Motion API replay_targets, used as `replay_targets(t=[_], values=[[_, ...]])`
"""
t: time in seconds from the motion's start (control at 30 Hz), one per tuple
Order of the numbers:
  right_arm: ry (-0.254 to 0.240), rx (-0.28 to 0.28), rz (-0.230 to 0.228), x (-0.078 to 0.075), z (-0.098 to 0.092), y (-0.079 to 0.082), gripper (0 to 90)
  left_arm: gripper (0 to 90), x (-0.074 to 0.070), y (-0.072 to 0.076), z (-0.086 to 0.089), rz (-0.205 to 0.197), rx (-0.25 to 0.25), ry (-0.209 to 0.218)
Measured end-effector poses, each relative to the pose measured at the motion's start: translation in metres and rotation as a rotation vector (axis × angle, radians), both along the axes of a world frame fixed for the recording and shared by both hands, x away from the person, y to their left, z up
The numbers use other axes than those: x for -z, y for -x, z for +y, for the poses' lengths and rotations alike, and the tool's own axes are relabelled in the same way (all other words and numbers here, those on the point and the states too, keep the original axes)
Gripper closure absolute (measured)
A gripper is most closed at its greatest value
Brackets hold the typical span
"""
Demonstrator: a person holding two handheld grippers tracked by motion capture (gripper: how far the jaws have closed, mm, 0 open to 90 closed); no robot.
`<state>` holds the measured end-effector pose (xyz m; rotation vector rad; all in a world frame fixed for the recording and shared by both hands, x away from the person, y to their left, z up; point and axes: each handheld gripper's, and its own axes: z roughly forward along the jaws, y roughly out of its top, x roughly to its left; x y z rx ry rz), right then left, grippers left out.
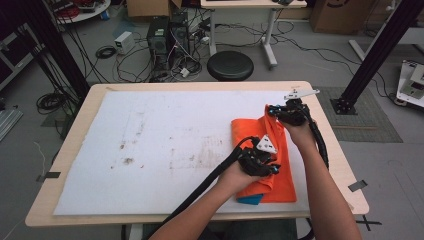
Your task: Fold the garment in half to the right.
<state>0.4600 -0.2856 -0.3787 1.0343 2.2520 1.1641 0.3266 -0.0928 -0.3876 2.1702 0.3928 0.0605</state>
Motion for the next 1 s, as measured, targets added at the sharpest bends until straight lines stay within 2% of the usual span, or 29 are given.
replay_targets(t=[0.13,0.3,0.37,0.43,0.47,0.53,0.6,0.67,0.87,1.0], values=[[-0.004,0.024,0.017,0.009,-0.009,0.000,86.9,78.8,0.008,-0.003,-0.011,0.009,0.008,-0.013],[-0.010,0.044,0.030,0.011,-0.016,0.000,84.5,78.3,0.018,-0.007,-0.024,0.013,0.026,-0.030],[-0.015,0.065,0.034,0.012,-0.019,0.000,80.2,71.2,0.022,-0.007,-0.027,0.025,0.047,-0.026],[-0.022,0.083,0.031,0.011,-0.023,0.002,69.7,55.2,0.024,-0.005,-0.029,0.046,0.054,-0.016],[-0.032,0.108,0.032,0.010,-0.026,0.003,67.6,49.5,0.023,-0.003,-0.029,0.045,0.048,-0.008],[-0.052,0.113,0.026,0.008,-0.032,0.005,63.6,42.4,0.018,0.000,-0.025,0.043,0.059,0.010],[-0.056,0.143,0.015,0.004,-0.036,0.009,59.2,39.7,0.011,0.003,-0.020,0.036,0.051,0.054],[-0.059,0.150,0.000,-0.001,-0.039,0.013,57.7,34.7,0.002,0.005,-0.012,0.038,0.046,0.099],[-0.030,0.147,-0.036,-0.015,-0.040,0.024,55.2,30.6,-0.018,0.011,0.015,0.011,0.039,0.197],[-0.030,0.129,-0.055,-0.023,-0.039,0.030,54.0,26.8,-0.028,0.014,0.037,-0.016,0.025,0.235]])
